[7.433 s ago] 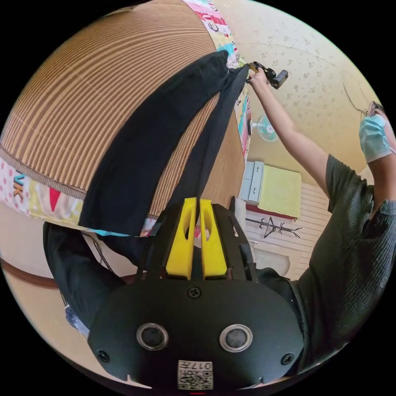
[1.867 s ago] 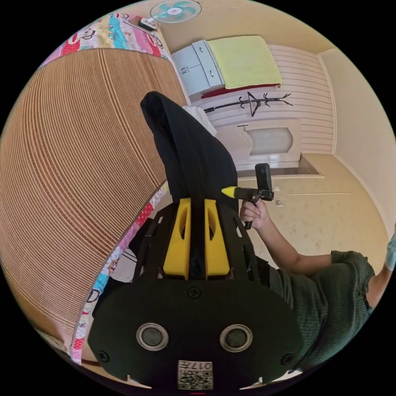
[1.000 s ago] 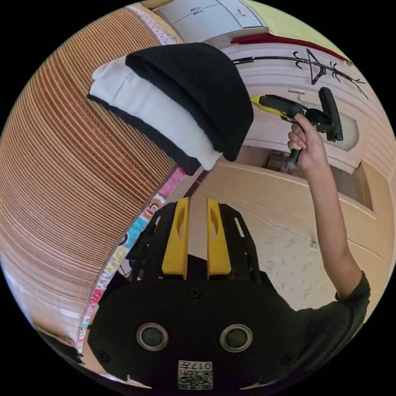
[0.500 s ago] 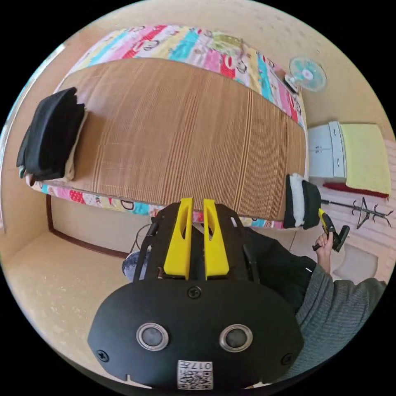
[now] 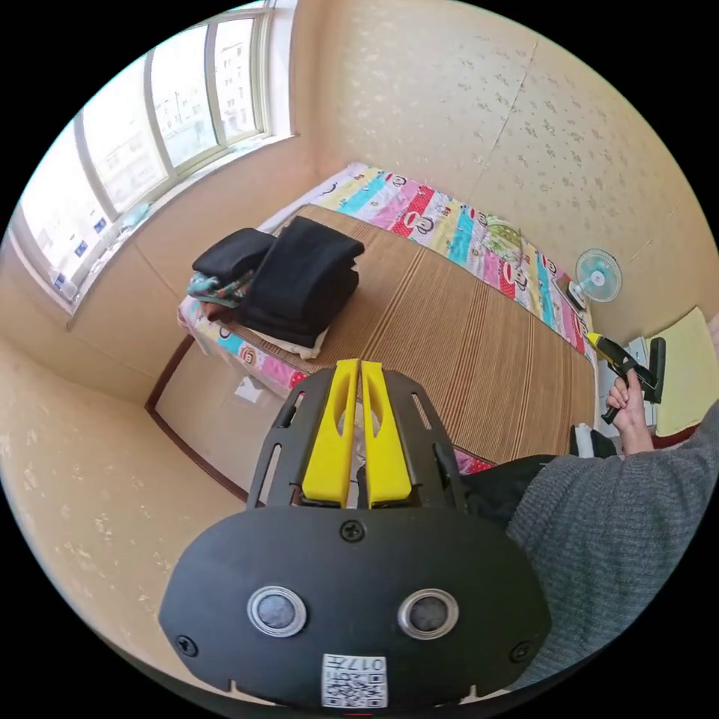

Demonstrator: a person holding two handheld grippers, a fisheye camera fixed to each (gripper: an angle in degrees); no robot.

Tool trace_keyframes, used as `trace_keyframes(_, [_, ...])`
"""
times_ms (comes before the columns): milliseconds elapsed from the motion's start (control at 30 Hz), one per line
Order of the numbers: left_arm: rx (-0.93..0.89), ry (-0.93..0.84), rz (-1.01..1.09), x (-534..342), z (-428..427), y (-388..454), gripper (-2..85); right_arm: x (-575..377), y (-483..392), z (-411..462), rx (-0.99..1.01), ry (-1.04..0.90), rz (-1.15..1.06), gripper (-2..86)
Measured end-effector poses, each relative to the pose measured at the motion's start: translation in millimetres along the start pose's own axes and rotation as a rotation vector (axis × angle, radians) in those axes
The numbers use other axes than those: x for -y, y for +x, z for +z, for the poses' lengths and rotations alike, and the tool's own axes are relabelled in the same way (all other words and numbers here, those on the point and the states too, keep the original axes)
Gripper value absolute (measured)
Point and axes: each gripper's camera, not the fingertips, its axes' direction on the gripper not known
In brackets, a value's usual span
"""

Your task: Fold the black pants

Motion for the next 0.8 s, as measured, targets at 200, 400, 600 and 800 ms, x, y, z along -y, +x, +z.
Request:
trace_keyframes(200, [0.009, 0.145, -0.145, -56, -87, -28, -1.0, -45, 25, 10, -0.018, -0.050, -0.122, 0.3])
trace_keyframes(400, [0.071, 0.202, -0.333, -132, -156, -16, -1.0, -114, 121, 7, -0.021, -0.158, -0.187, 0.2])
trace_keyframes(600, [0.220, 0.147, -0.377, -206, -231, 10, -1.0, -183, 220, 23, 0.001, -0.236, -0.254, 0.2])
trace_keyframes(800, [0.276, 0.204, -0.511, -255, -302, -13, -0.9, -260, 262, 34, 0.029, -0.217, -0.353, 0.2])
